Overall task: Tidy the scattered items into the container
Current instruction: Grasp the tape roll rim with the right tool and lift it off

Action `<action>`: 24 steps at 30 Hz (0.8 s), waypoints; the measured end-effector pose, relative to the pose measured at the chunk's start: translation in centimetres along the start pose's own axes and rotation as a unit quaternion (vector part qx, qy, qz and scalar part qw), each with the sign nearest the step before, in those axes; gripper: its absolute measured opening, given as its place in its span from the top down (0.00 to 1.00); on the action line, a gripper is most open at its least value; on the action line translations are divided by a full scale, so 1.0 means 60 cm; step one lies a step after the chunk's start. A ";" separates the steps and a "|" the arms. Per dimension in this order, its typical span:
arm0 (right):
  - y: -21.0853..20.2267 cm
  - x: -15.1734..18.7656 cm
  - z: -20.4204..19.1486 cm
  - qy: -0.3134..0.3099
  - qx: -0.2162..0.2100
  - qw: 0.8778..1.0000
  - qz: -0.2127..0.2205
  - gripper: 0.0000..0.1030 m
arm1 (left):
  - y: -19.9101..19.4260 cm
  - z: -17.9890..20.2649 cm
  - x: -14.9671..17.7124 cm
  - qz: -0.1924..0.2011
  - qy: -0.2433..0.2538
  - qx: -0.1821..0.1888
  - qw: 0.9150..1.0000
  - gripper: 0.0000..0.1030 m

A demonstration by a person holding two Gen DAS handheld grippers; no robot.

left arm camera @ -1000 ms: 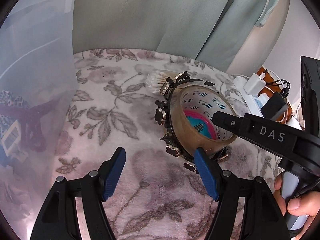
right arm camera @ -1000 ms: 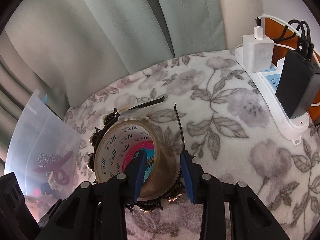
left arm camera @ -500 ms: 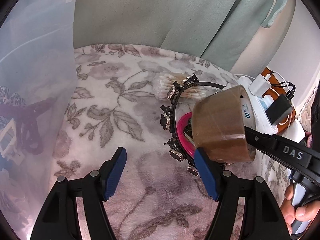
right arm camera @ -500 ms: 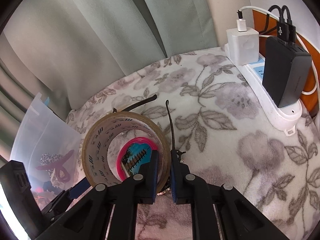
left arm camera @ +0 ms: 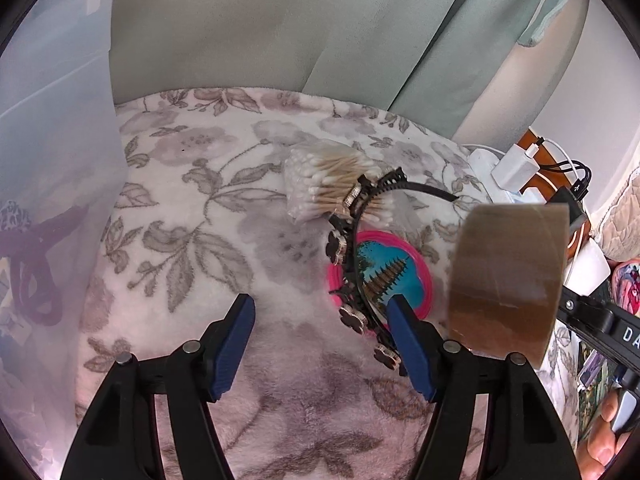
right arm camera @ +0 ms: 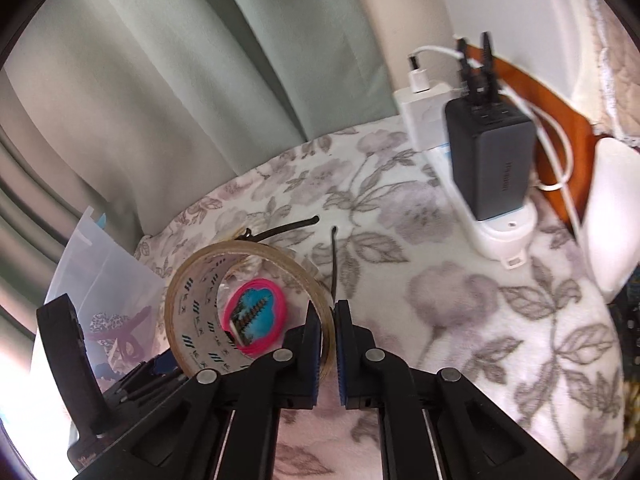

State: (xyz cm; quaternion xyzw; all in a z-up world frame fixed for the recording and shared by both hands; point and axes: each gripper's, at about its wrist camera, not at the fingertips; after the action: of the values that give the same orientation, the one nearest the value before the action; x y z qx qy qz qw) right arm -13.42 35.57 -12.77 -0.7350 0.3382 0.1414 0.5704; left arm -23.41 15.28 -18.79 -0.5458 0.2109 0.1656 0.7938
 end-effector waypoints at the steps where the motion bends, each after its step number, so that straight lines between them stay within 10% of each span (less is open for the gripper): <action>1: -0.004 0.001 0.007 0.003 0.006 1.000 0.000 0.93 | 0.001 0.002 -0.001 0.000 0.000 0.001 1.000 0.35; 24: 0.010 0.006 0.080 0.051 0.038 0.998 -0.018 0.89 | 0.028 -0.001 -0.017 -0.004 -0.038 -0.005 0.999 0.69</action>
State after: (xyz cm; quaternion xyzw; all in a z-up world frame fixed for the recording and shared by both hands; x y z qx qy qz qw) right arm -12.71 39.87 -14.90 -0.7248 0.3590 0.0808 0.5824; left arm -25.12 15.78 -19.60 -0.5436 0.1779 0.1843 0.7993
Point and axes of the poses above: each gripper's, at about its wrist camera, not at the fingertips, and y roughly the way its jaws point, z to its right, x to its underside, and after that the axes turned 8 degrees about -y, right-handed
